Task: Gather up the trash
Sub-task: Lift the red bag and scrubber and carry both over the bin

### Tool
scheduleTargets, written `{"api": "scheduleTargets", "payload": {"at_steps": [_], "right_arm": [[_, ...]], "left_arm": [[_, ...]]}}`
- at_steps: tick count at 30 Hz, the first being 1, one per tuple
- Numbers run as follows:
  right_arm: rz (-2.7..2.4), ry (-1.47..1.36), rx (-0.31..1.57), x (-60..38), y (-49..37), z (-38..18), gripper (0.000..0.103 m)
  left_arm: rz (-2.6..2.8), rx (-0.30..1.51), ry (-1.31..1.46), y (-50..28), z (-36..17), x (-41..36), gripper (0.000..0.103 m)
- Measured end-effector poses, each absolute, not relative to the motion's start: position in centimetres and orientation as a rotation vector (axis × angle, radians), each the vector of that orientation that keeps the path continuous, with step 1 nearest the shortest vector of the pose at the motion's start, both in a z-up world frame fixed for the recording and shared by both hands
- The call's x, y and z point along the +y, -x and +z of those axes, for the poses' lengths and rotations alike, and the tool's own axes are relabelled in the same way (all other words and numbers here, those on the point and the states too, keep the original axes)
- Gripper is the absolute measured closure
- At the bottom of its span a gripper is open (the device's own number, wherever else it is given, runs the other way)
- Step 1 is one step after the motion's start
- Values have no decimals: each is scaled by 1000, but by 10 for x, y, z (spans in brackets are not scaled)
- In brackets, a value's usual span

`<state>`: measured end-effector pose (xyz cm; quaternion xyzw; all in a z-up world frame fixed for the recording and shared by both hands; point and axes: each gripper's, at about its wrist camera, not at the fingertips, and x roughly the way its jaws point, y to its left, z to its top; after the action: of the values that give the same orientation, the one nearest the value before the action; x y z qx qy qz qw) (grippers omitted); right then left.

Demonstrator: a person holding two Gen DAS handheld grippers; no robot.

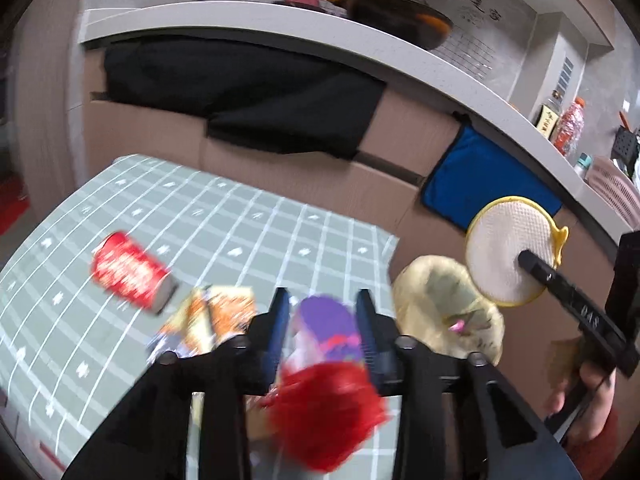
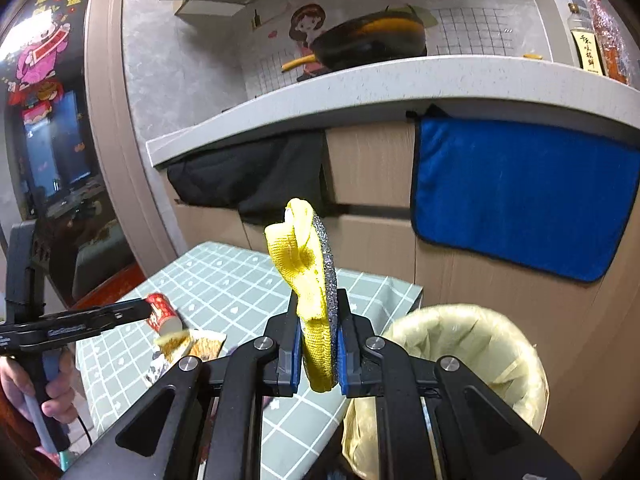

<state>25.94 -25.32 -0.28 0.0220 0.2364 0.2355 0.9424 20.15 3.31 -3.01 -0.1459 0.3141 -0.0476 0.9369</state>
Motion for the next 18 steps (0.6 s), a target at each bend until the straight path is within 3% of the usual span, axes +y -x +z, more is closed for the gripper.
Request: {"api": "scheduleTargets", "payload": {"at_steps": [4, 14, 16, 18], "right_arm": [[490, -51, 495, -252, -249, -11, 90], [469, -40, 519, -247, -214, -33, 90], [460, -42, 525, -251, -208, -36, 90], [453, -47, 527, -255, -202, -38, 90]], "left_arm": [[-105, 659, 338, -168, -54, 37, 51], [-162, 809, 276, -181, -119, 1, 46], [-167, 838, 309, -185, -132, 3, 38], [-194, 863, 331, -188, -137, 1, 36]]}}
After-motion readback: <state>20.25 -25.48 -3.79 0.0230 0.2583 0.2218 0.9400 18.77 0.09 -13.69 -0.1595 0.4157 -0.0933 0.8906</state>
